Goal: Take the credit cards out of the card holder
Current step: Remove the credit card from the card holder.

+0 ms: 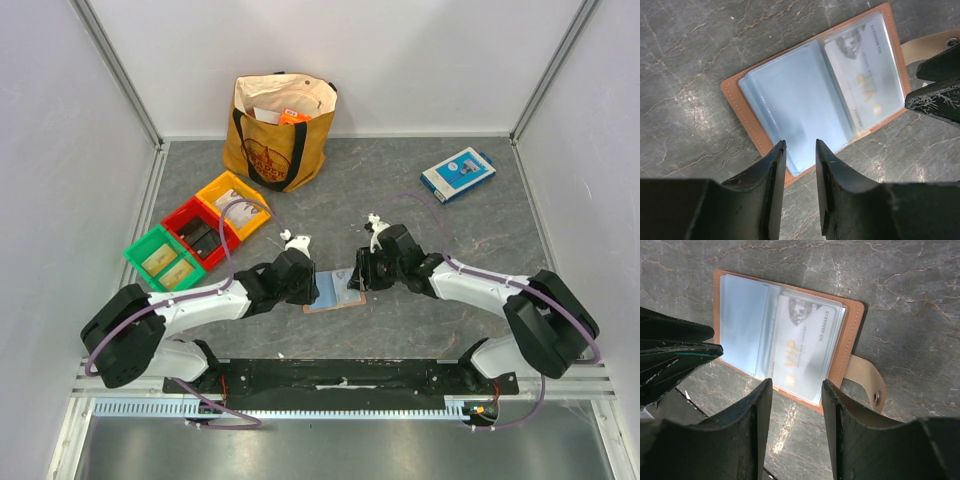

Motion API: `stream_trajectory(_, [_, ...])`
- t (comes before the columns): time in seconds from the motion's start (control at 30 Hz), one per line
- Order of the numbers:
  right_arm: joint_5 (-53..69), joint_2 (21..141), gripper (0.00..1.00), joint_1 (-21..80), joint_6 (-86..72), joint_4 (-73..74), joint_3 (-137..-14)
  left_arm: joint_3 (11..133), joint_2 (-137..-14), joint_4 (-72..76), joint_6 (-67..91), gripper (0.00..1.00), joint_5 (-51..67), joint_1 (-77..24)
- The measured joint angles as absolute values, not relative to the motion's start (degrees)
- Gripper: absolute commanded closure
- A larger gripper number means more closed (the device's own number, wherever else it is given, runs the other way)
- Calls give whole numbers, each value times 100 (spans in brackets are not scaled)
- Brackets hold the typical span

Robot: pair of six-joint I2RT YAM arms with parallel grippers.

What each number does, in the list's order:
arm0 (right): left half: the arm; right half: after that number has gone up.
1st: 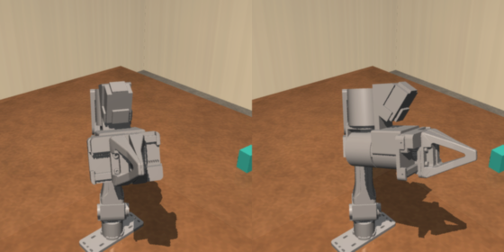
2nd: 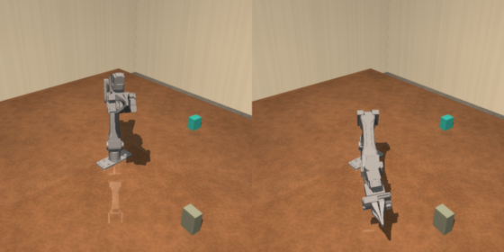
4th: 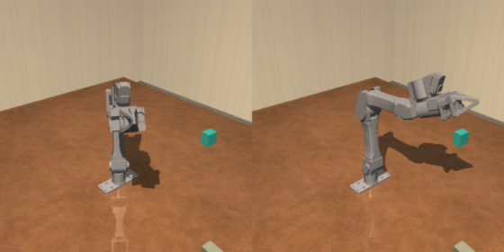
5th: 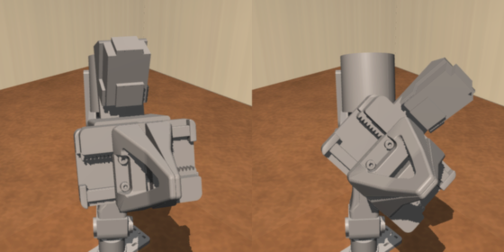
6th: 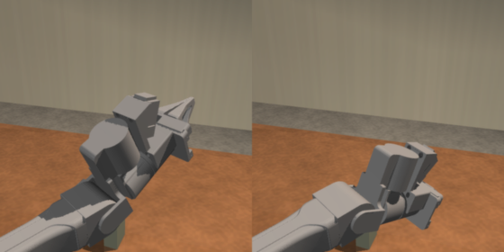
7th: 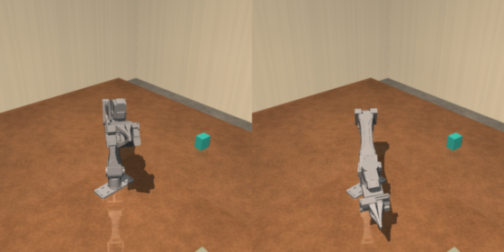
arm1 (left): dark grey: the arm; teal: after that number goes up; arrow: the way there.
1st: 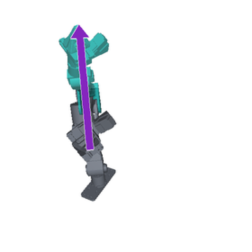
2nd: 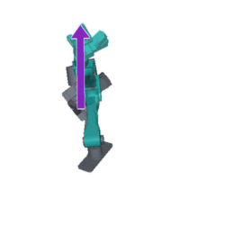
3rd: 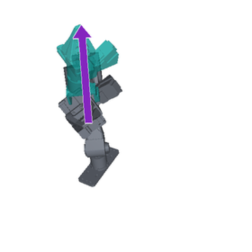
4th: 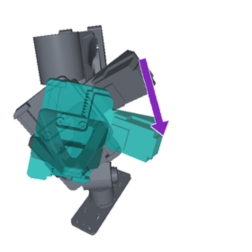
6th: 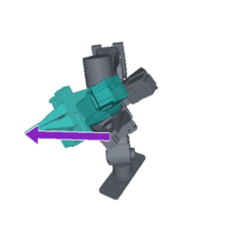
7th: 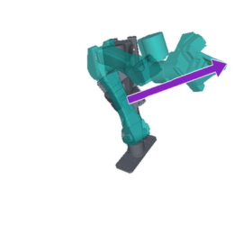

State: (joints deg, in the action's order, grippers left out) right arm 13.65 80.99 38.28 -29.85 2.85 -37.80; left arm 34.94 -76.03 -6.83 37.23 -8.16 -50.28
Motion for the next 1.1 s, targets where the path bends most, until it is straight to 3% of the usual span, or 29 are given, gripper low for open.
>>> stream_trajectory(0.23, [1306, 8372, 52, 3863, -2995, 301, -3872, 3378, -7638, -672, 3844, 68, -891, -5028])
stream_trajectory(0.67, [1319, 8611, 72, 3868, -2980, 399, -3872, 3352, -7909, -631, 3922, 77, -893, -5026])
stream_trajectory(0.87, [1380, 8604, 72, 3868, -2974, 469, -3874, 3352, -7913, -626, 3924, 78, -891, -5026])
stream_trajectory(1.1, [1520, 8427, 64, 3868, -2952, 735, -4104, 3352, -7913, -613, 3924, 78, -884, -5026])
